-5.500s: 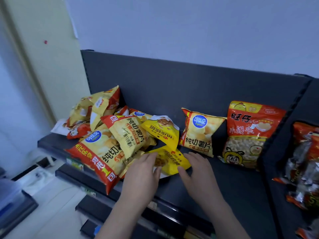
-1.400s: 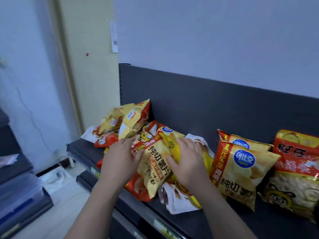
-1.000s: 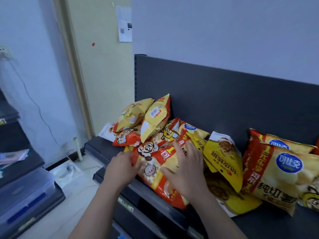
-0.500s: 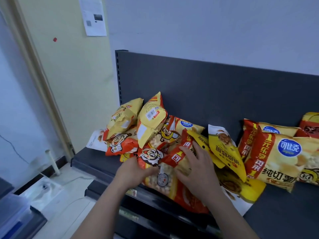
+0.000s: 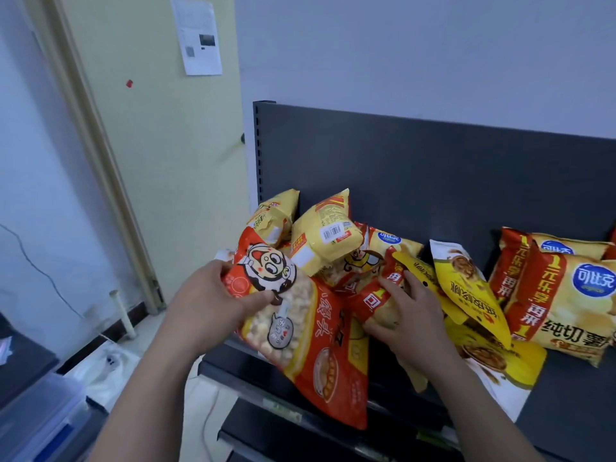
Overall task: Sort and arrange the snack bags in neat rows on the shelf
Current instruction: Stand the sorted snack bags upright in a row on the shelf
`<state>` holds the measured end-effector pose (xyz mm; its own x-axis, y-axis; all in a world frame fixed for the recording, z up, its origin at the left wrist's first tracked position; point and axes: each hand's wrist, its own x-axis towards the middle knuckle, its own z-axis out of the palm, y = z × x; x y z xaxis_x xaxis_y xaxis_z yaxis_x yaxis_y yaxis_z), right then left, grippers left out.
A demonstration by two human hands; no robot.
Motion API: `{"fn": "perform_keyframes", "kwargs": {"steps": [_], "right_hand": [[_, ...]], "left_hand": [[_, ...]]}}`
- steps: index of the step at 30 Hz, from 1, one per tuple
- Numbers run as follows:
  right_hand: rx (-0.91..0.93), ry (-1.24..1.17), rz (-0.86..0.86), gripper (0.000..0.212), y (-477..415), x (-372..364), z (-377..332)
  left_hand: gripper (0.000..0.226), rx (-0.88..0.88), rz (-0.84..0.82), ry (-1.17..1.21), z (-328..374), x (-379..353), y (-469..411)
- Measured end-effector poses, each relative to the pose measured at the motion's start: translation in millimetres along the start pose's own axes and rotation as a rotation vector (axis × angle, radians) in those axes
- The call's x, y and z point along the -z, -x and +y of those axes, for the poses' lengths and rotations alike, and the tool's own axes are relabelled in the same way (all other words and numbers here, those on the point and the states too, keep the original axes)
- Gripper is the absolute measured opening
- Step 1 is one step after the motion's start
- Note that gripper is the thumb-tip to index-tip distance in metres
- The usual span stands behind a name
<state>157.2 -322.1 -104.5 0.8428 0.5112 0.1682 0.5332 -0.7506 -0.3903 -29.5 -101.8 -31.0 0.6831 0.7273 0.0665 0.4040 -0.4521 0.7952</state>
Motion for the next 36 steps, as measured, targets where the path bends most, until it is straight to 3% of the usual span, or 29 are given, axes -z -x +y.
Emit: {"fn": "perform_keyframes", "kwargs": {"steps": [12, 16, 21, 27, 31, 36], "right_hand": [[-0.039, -0.278, 0.015, 0.063, 9.0, 15.2, -0.2], [-0.024, -0.222, -0.055, 0.052, 12.4, 26.0, -1.7], [0.053, -0.361, -0.044, 0.040, 14.1, 43.9, -10.8], [0.073, -0.878, -0.085, 0.013, 34.7, 65.9, -11.2], [0.120, -1.207, -0.191, 0.048, 46.9, 77.6, 0.8], [-0.041, -1.624, 0.140, 0.044, 35.2, 111.8, 36.5]], "left_hand": [[0.037, 0.000, 0.156, 0.271, -11.3, 45.3, -1.3], [0.037, -0.037, 0.252, 0.413, -0.7, 52.2, -0.5], [0.057, -0.047, 0.241, 0.474, 18.0, 27.7, -3.5], [0.053, -0.044, 0.166, 0.590, 49.8, -27.0, -3.4], [0.051, -0.047, 0.155, 0.696, 80.3, -77.3, 3.6], [0.065, -0.101, -0.052, 0.701, 129.6, -154.0, 30.4]]}}
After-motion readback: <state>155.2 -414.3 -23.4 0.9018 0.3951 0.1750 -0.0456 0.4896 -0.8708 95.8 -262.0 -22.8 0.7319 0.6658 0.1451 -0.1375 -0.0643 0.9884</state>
